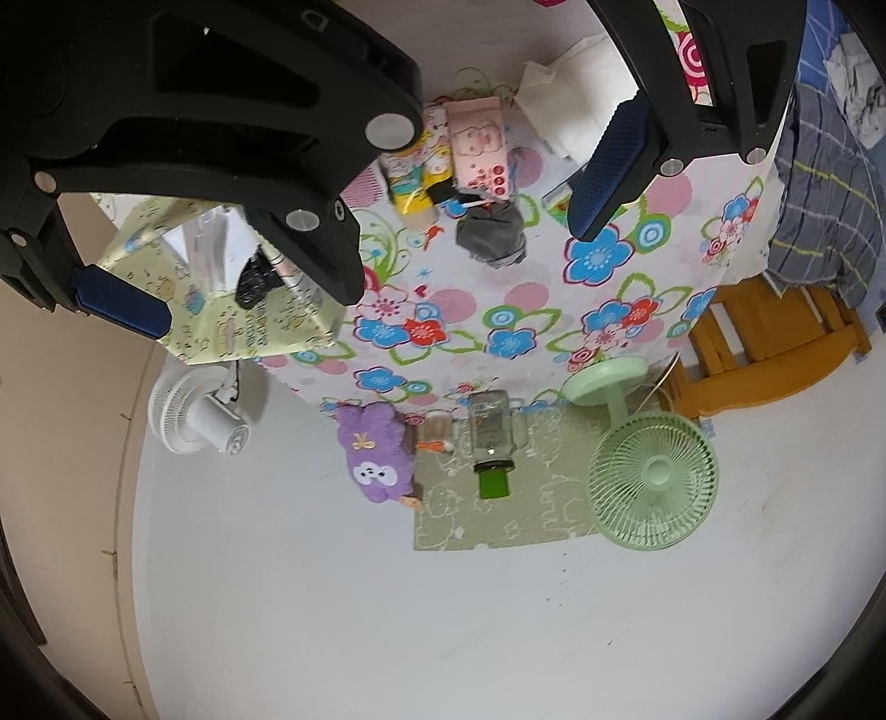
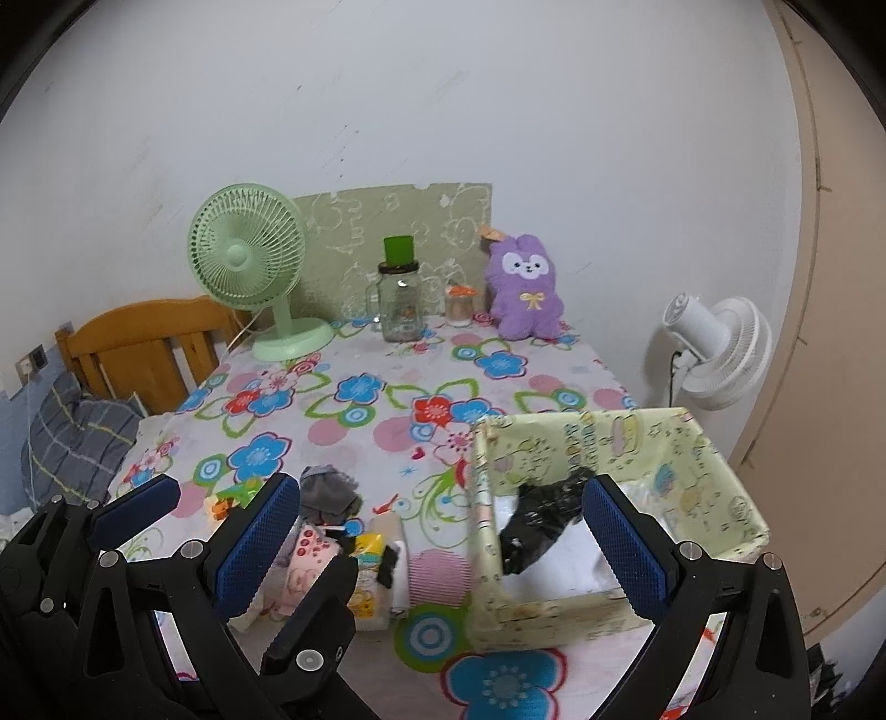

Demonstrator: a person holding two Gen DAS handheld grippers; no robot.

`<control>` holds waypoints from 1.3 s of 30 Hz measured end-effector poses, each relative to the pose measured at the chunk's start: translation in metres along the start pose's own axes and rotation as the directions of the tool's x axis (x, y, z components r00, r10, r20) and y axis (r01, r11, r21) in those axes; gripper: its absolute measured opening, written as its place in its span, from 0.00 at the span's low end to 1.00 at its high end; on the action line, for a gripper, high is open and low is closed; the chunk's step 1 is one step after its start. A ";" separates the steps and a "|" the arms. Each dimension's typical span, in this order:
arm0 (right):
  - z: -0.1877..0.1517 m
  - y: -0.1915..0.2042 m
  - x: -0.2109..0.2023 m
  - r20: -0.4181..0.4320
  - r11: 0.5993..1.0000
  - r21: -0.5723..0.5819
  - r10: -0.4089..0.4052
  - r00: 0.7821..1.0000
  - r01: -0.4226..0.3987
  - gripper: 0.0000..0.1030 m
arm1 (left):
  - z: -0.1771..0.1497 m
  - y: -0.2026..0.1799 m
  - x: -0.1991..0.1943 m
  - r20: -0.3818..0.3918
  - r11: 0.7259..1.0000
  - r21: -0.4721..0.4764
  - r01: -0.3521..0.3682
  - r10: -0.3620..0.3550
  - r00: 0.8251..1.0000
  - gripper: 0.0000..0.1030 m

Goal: Organize soft objects
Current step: 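Withdraw both open tools from the box back toward the pile, then grasp the yellow monkey-print snack bag with the right tool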

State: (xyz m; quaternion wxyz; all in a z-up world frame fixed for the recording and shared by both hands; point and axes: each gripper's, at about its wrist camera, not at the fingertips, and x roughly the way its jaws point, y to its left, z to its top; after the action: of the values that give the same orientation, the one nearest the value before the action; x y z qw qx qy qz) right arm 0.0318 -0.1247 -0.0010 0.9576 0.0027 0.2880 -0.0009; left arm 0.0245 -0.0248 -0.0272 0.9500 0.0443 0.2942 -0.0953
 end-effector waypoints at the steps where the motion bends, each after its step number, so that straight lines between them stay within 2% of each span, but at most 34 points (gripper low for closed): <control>1: -0.001 0.001 0.002 -0.003 1.000 0.000 0.003 1.000 -0.003 1.00 | -0.001 0.002 0.001 -0.003 1.000 -0.002 -0.003 0.003 1.000 0.94; 28: -0.032 0.056 0.053 -0.120 0.996 -0.040 0.077 0.990 -0.082 0.98 | -0.040 0.057 0.033 -0.114 0.994 -0.080 -0.071 0.062 0.992 0.94; 39: -0.046 0.062 0.079 -0.194 0.996 -0.055 0.057 0.979 -0.068 0.89 | -0.055 0.066 0.056 -0.179 0.991 -0.102 -0.091 0.072 0.981 0.94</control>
State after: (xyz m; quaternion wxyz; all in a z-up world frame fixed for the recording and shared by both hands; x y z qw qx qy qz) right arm 0.0725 -0.0628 -0.0831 0.9246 -0.0175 0.3787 0.0382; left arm 0.0527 0.0384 -0.1023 0.9247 0.0121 0.3789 -0.0356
